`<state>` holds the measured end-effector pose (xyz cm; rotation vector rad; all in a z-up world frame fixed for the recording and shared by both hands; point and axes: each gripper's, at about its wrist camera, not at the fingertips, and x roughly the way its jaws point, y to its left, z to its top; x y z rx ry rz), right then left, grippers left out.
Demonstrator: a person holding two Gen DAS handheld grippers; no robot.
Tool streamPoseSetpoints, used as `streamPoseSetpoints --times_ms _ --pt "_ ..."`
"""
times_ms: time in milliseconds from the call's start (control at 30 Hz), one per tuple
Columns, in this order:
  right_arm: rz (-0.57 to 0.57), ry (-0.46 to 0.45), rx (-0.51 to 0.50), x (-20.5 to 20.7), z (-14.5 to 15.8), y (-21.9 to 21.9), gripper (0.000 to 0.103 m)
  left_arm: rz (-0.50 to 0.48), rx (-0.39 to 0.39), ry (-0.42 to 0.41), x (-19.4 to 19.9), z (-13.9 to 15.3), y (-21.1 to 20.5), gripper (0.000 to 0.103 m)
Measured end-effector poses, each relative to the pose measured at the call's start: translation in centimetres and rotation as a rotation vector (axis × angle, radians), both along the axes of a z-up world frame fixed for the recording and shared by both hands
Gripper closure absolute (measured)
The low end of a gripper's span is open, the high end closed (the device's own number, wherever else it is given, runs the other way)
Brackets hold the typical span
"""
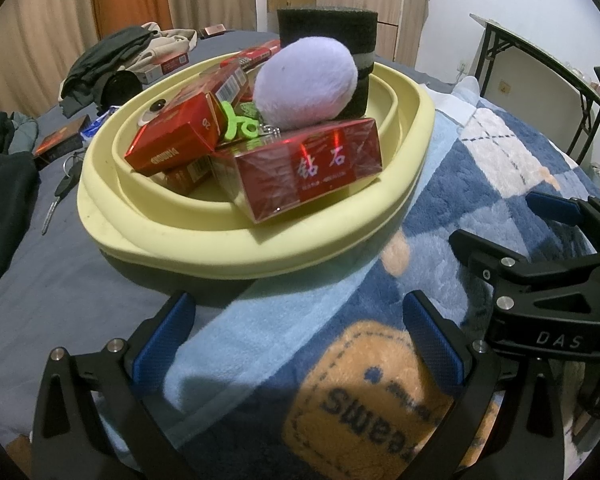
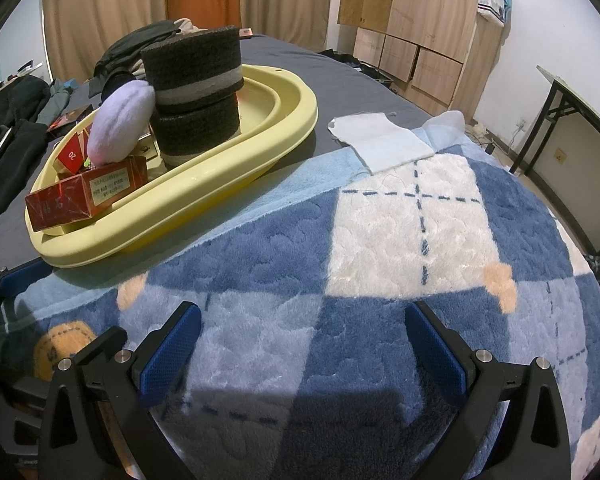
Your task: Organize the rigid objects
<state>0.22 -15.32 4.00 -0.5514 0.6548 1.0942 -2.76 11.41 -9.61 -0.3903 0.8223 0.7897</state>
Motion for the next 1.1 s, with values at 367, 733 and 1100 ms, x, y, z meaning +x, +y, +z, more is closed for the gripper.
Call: streamPoseSetpoints --times_ms 367,733,1100 --pt "0.0 0.0 0.0 -0.05 0.01 0.0 0.0 0.0 0.001 0.0 -0.02 -0.01 -0.02 0.0" --pt "0.0 0.0 0.0 -0.13 0.0 0.01 0.0 0.0 0.0 -0.001 -0.06 -0.02 -0.01 0.0" --pt "0.0 0.0 0.0 0.01 -0.01 0.0 0.0 0.0 0.0 -0.001 -0.06 -0.01 -0.01 0.0"
